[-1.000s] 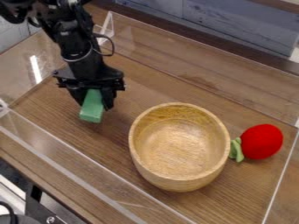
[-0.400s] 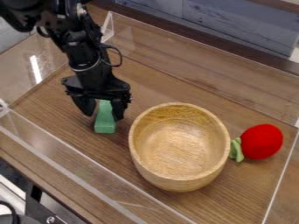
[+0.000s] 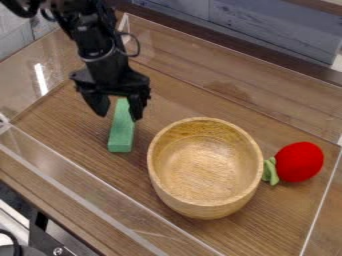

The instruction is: Remove the green block from the brown bowl and put it on the table

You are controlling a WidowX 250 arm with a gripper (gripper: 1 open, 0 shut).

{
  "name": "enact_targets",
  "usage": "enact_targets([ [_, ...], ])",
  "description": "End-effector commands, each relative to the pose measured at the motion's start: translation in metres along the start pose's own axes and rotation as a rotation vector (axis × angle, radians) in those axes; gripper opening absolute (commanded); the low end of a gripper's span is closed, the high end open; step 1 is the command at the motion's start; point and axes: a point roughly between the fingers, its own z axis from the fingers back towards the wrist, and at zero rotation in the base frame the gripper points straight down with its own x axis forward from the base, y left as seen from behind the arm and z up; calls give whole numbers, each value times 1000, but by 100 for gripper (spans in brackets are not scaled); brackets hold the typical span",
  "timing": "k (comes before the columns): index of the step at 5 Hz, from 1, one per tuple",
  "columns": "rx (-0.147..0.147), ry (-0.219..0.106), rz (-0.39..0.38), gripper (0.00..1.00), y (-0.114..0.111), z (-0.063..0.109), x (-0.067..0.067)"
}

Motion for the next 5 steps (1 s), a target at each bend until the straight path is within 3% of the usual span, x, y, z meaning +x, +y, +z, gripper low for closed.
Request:
enact_targets([
  [1, 8, -68, -24, 0, -7, 21, 19],
  [2, 22, -60, 2, 100, -7, 29, 22],
  [4, 36, -72, 34, 100, -13, 48, 30],
  [5, 33, -80, -1, 100, -26, 61, 35],
])
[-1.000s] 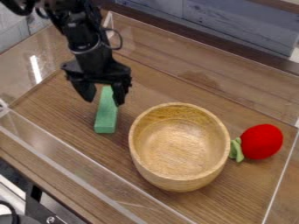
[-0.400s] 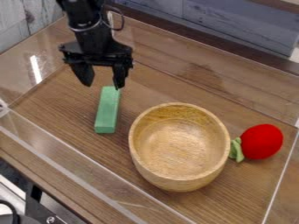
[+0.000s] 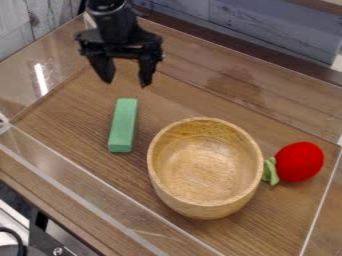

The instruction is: Remove the green block from the brown bowl and put it on the table

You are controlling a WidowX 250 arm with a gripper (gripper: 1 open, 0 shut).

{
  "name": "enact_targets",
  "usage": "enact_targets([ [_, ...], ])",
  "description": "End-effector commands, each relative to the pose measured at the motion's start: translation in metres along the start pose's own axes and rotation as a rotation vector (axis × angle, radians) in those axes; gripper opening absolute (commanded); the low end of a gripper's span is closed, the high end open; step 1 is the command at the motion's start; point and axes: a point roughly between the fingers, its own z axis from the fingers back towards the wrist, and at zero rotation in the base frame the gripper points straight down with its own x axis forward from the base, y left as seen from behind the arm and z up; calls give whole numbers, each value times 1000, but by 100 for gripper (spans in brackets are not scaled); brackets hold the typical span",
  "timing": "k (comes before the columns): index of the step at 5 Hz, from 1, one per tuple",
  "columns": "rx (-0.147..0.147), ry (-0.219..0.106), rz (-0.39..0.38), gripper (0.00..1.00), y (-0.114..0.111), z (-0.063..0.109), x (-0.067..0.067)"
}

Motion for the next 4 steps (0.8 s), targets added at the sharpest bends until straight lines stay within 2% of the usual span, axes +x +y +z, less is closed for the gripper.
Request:
enact_targets([
  [1, -2, -70, -46, 100, -11, 25, 18],
  [3, 7, -74, -30, 100, 7, 8, 41],
  [4, 20, -75, -23, 100, 15, 12, 54],
])
